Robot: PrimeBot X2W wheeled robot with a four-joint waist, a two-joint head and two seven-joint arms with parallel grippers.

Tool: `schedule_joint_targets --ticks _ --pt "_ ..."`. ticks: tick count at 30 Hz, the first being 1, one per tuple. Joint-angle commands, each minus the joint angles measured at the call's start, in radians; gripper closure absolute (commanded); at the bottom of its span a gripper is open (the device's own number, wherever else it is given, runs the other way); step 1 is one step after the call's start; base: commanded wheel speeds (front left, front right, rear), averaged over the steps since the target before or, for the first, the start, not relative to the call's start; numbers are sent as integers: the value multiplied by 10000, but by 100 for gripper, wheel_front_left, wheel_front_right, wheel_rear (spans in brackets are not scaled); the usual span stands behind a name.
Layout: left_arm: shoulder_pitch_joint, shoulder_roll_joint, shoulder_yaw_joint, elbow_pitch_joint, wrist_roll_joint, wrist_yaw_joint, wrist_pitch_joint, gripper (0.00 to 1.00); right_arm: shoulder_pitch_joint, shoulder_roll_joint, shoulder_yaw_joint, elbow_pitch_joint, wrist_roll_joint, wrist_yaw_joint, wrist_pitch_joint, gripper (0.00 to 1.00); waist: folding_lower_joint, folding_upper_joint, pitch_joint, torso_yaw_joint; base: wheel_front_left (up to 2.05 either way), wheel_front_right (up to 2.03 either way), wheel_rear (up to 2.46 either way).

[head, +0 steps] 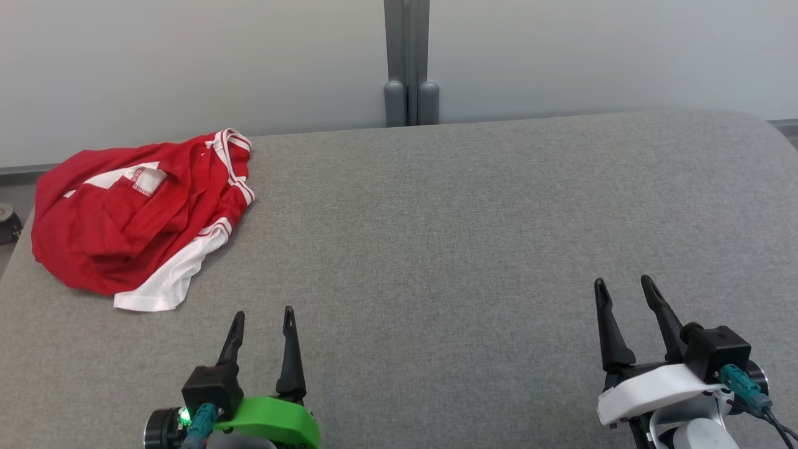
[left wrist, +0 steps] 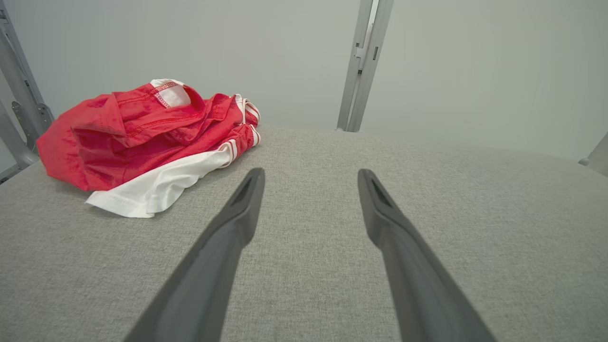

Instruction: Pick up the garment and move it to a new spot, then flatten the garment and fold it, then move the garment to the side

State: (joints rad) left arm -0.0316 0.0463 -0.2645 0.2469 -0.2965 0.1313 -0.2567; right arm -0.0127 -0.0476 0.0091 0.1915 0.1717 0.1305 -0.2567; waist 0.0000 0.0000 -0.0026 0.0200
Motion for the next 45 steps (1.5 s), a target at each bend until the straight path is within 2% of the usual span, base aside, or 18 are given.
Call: schedule_joint_targets --ticks 1,24,28,33,45 --pt "-31 71 -50 28 186 48 -79 0 -99 -47 23 15 -200 4 -82 0 0 0 3 0 0 0 0" --pt "-113 70 6 304 39 99 -83 0 -125 -44 6 117 -161 4 -99 0 0 0 38 25 0 0 0" --pt "-194 70 -78 336 25 87 -83 0 -49 -44 -102 65 -183 4 -99 0 0 0 61 196 0 0 0" --pt "-303 72 -154 329 75 76 -83 0 77 -41 -227 8 -182 4 -95 0 0 0 61 1017 0 0 0" --pt "-282 66 162 320 266 47 -82 0 43 -43 -53 -57 -18 4 -95 0 0 0 -12 4263 0 0 0"
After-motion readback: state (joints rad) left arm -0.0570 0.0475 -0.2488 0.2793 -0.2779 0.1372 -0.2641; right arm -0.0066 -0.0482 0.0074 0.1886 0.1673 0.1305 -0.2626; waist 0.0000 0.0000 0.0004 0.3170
